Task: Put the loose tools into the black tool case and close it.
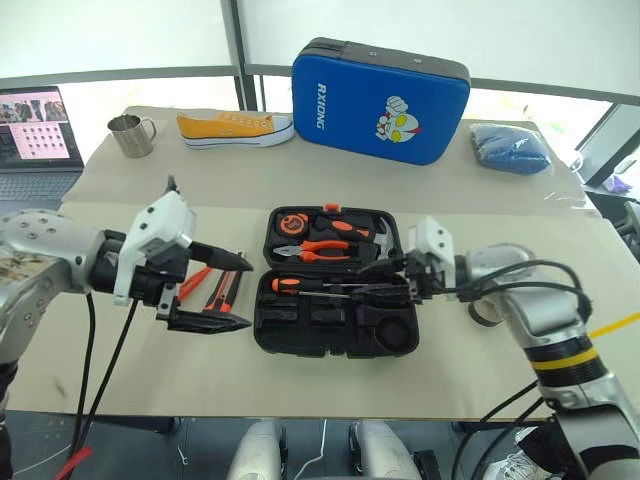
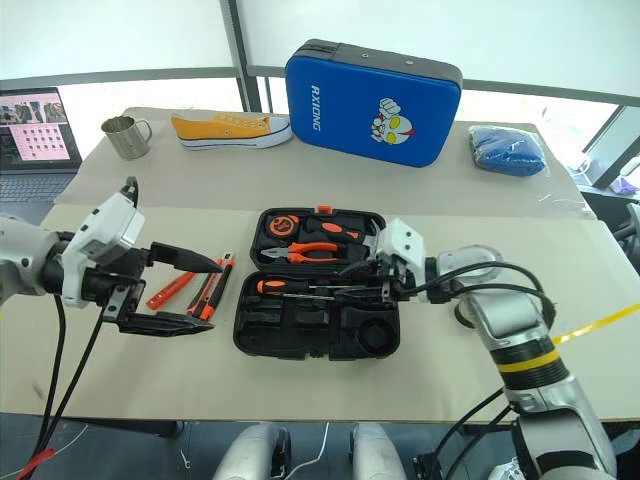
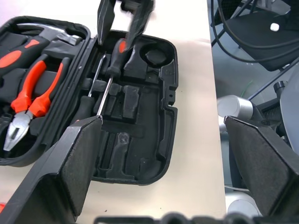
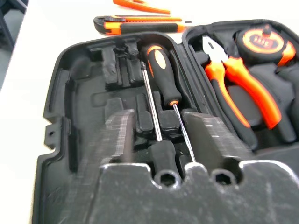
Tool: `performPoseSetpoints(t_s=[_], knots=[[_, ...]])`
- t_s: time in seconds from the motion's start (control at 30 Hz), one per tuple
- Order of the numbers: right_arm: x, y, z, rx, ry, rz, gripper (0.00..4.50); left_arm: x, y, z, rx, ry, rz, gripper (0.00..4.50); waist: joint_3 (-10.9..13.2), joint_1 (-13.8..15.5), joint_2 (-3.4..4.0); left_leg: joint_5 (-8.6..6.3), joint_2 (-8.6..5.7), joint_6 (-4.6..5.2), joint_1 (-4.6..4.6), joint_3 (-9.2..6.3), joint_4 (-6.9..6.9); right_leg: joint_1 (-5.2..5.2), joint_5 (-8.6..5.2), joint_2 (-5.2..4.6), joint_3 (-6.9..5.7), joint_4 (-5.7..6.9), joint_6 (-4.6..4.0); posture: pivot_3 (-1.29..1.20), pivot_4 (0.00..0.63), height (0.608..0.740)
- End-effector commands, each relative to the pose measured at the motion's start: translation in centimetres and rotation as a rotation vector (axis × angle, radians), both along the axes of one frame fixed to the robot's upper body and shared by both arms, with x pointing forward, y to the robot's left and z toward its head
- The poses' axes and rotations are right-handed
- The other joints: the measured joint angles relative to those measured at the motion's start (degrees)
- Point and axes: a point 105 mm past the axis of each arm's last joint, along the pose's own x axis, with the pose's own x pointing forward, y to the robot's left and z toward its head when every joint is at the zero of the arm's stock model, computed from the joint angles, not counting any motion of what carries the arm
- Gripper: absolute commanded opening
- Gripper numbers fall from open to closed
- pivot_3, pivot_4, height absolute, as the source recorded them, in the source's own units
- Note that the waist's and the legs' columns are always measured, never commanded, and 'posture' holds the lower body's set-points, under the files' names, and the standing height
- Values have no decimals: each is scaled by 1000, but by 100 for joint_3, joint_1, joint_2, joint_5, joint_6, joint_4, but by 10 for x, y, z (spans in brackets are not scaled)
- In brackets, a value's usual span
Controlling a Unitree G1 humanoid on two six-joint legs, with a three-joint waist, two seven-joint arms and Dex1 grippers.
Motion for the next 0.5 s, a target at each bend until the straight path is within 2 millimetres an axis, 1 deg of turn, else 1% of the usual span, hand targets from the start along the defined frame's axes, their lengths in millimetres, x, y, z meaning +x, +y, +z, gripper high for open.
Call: performPoseSetpoints(t_s=[0.03,0.07,0.23,0.4,0.5], knots=[[4,1,-2,-18,-53,-4,403,0,-1,8,8,-56,-16,4500,0,1,0,0,0,0,0,1,0,0,0,0,0,0,0,0,150,739],[5,1,-4,-22,-54,-6,27,0,-2,8,8,-56,-17,4500,0,1,0,0,-1,0,0,1,0,0,0,-1,0,0,0,0,150,739],[4,3,-21,-83,-33,-2,27,1,-1,8,11,-59,-13,4500,0,-6,0,0,0,0,0,0,-1,0,0,0,0,1,0,0,150,739],[-5,10,-44,-199,13,70,27,4,-1,7,10,-60,-16,4500,0,-6,0,0,1,0,4,0,-1,3,0,2,0,1,0,0,150,739],[-1,12,-54,-257,3,55,27,7,-4,7,5,-64,-21,4500,-3,-12,-2,0,2,0,10,0,-2,7,0,3,0,1,-1,0,150,739]])
